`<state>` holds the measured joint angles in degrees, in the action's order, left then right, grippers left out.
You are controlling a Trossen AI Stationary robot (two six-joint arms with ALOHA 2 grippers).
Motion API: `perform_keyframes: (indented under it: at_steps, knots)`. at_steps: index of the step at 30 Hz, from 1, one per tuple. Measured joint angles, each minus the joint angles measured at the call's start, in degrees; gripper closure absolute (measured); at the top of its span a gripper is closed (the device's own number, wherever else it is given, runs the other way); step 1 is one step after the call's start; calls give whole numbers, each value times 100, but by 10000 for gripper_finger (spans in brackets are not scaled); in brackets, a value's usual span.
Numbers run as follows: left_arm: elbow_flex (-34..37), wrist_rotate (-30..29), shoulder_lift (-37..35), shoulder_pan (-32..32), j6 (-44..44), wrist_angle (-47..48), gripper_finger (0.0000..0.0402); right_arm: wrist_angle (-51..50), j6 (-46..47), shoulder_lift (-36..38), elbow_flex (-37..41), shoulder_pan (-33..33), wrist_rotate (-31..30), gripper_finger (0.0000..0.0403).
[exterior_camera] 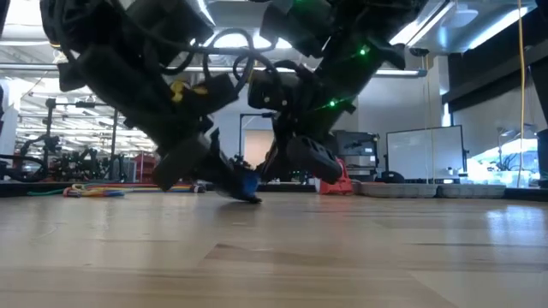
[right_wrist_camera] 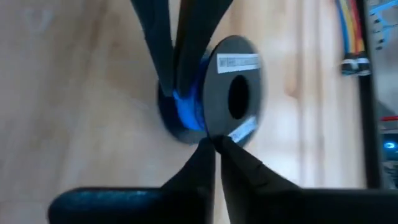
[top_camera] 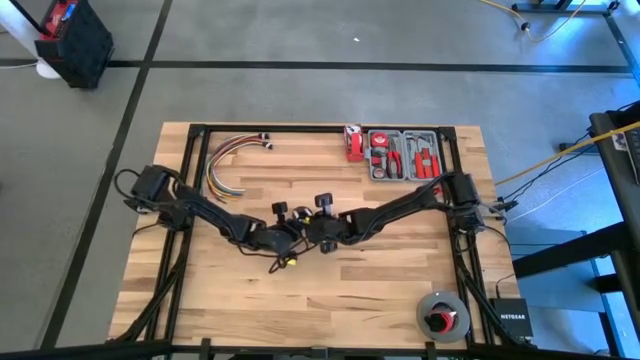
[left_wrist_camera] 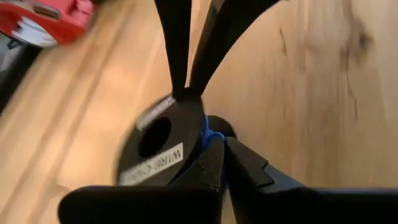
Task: Coil cords
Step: Coil the blue wire on the black spool, then uncoil the blue wire from the black spool
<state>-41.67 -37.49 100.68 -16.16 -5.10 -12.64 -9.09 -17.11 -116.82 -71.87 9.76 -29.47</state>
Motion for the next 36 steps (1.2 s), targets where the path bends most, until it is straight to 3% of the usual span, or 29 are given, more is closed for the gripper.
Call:
perform_keyframes:
  at_steps: [7, 12, 20, 24, 28, 31, 34, 36]
  knots:
    - [0, 154, -13, -16, -121, 20, 396, -77, 388, -33, -35, 2, 213, 320]
    - [0, 302, -86, -123, -317, 88, 386, -1151, 526, 8, -398, 103, 261, 264]
    - [-378, 584, -764, -333, -1078, 2377, 305, -2091, 846, 36, -681, 357, 3, 241]
    - [-495, 674, -1245, -487, -1096, 2816, 290, -2766, 1147, 36, -683, 335, 2, 242]
    - [-496, 577, -1665, -521, -918, 2837, 292, -3480, 1773, 123, -620, 352, 93, 242]
    - [-441, 255, -1771, -464, -642, 2344, 299, -3487, 1996, 442, -185, 434, 187, 242]
    - [-372, 278, -1693, -228, -369, 1466, 305, -2714, 1847, 884, 621, 467, 56, 242]
    - [-376, 610, -1579, -40, -317, 1119, 310, -1726, 1657, 1227, 1253, 439, 88, 242]
